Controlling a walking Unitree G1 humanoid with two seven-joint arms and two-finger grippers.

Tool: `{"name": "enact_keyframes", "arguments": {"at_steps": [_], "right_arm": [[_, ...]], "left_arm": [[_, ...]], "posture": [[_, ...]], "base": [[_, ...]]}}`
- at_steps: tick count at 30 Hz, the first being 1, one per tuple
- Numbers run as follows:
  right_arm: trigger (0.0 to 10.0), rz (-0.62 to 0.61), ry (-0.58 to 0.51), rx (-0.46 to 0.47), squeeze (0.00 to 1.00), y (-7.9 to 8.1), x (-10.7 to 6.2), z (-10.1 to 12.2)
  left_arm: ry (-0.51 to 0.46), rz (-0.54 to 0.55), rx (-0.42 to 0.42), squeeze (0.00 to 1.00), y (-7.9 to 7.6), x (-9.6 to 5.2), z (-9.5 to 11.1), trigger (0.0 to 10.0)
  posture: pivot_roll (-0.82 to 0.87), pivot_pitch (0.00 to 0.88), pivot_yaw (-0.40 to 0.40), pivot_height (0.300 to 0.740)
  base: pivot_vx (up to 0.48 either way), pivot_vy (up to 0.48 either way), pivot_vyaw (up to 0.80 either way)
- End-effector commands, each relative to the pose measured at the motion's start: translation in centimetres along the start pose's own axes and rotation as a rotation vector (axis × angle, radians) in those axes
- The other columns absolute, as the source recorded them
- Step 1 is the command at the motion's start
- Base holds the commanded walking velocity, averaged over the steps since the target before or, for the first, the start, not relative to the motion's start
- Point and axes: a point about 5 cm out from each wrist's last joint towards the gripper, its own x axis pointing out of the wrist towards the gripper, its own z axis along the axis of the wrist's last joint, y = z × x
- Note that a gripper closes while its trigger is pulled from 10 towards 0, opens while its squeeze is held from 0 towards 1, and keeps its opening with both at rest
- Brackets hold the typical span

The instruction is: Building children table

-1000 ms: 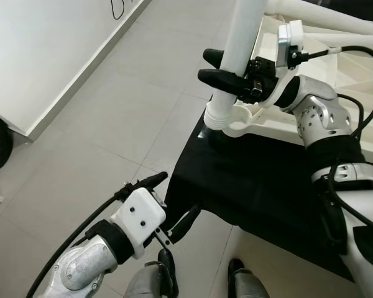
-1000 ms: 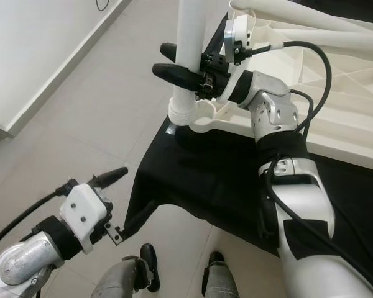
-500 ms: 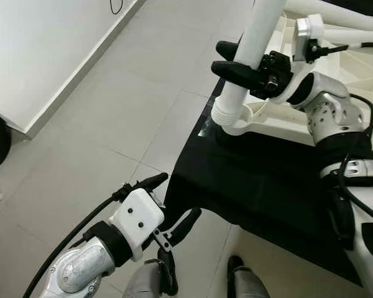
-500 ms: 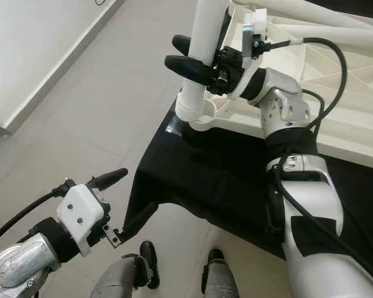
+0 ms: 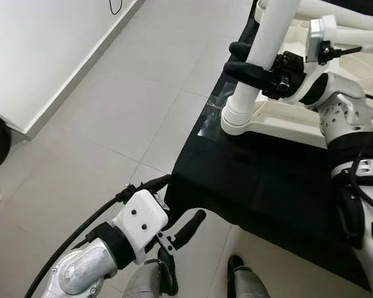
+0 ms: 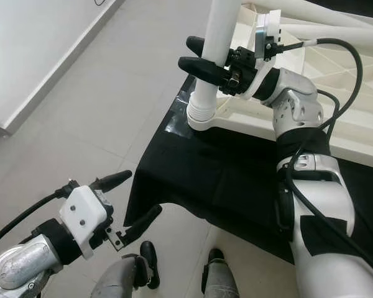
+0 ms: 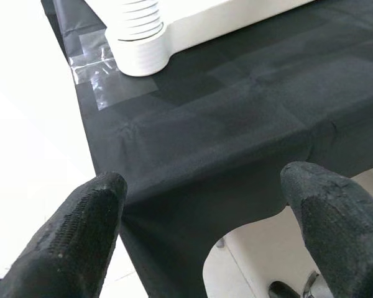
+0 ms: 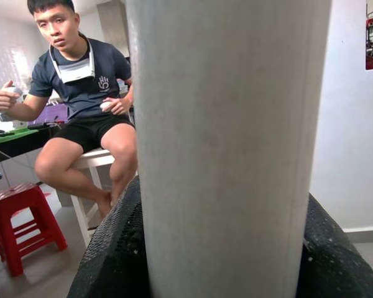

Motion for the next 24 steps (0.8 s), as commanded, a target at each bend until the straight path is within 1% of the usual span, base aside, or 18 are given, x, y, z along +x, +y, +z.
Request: {"name": "enact_keyframes", "arguments": {"at_steps": [1,5,6,7,9,13,16,19,24], "right_arm": [[10.0,-0.014,0.039,-0.015,0.0,-0.1,-0.2,-0.3],[10.0,-0.002,0.066,-0.031,0.0,0.0,-0.6,-0.4],[10.0,0.028,0.086,-0.037,0.0,0.2,-0.7,-0.6],[10.0,0.028,0.086,-0.037,0.0,0.2,-0.7,-0.6],[10.0,0.101,0.156,-0.075,0.0,0.9,-0.7,-1.1],[10.0,0.124,0.187,-0.097,0.0,1.1,-0.6,-1.3],[10.0,0.16,0.211,-0.118,0.0,1.5,-0.4,-1.3],[10.0,0.221,0.246,-0.17,0.0,1.9,0.6,-0.9],[10.0,0.262,0.277,-0.197,0.0,2.2,1.0,-0.9]], "left_arm": [[0.023,-0.024,-0.006,0.0,-0.5,-0.4,-0.1,10.0],[0.028,-0.028,-0.003,0.0,-0.5,-0.4,-0.1,10.0],[0.028,-0.029,-0.003,0.0,-0.5,-0.4,-0.1,10.0],[0.028,-0.029,-0.003,0.0,-0.5,-0.4,-0.1,10.0],[0.027,-0.031,-0.002,0.0,-0.6,-0.3,-0.1,10.0],[0.027,-0.031,-0.003,0.0,-0.6,-0.3,0.0,10.0],[0.026,-0.032,-0.003,0.0,-0.6,-0.2,0.0,10.0],[0.024,-0.031,-0.004,0.0,-0.6,-0.1,0.0,10.0],[0.022,-0.03,-0.006,0.0,-0.6,-0.1,0.0,10.0]], "posture": [[0.1,0.44,0.077,0.74],[0.1,0.445,0.076,0.74],[0.09,0.448,0.077,0.74],[0.09,0.448,0.077,0.74],[0.09,0.453,0.077,0.74],[0.09,0.454,0.078,0.74],[0.09,0.454,0.076,0.74],[0.09,0.455,0.073,0.74],[0.08,0.454,0.071,0.74]], "base": [[0.0,0.0,0.0],[0.0,0.0,0.0],[0.0,0.0,0.0],[0.0,0.0,0.0],[0.0,0.0,0.0],[0.0,0.0,0.0],[0.0,0.0,0.0],[0.0,0.0,0.0],[0.0,0.0,0.0]]}}
